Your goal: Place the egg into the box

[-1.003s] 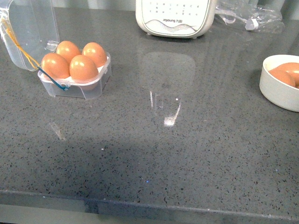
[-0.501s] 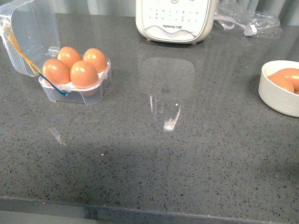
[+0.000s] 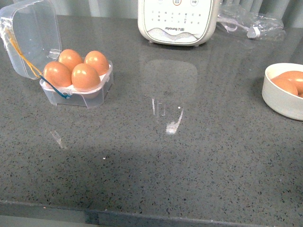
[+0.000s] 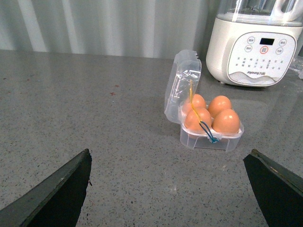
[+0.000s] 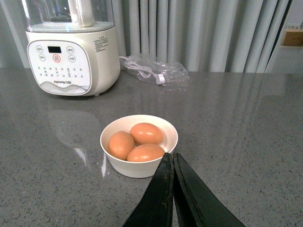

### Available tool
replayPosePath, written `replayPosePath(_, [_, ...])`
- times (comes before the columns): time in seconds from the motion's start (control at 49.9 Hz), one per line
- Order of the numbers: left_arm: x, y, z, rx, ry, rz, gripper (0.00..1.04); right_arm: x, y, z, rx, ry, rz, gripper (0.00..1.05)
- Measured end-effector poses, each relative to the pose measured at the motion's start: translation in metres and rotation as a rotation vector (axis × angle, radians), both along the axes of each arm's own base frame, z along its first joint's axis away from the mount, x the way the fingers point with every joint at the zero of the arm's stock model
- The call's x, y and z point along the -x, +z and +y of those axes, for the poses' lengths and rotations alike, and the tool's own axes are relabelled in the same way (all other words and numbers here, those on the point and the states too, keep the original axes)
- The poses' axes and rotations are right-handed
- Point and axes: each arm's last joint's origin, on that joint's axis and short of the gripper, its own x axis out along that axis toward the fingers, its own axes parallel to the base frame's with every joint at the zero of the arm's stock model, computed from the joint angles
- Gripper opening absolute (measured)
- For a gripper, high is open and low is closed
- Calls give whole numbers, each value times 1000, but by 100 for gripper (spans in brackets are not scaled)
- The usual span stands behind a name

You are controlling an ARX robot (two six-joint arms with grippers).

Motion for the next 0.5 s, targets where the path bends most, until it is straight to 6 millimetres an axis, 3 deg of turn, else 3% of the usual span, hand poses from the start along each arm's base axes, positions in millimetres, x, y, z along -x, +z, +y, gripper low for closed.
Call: replayPosePath(0.501, [0,0,0,0,0,0,98,16,-14,0,0,0,13,3])
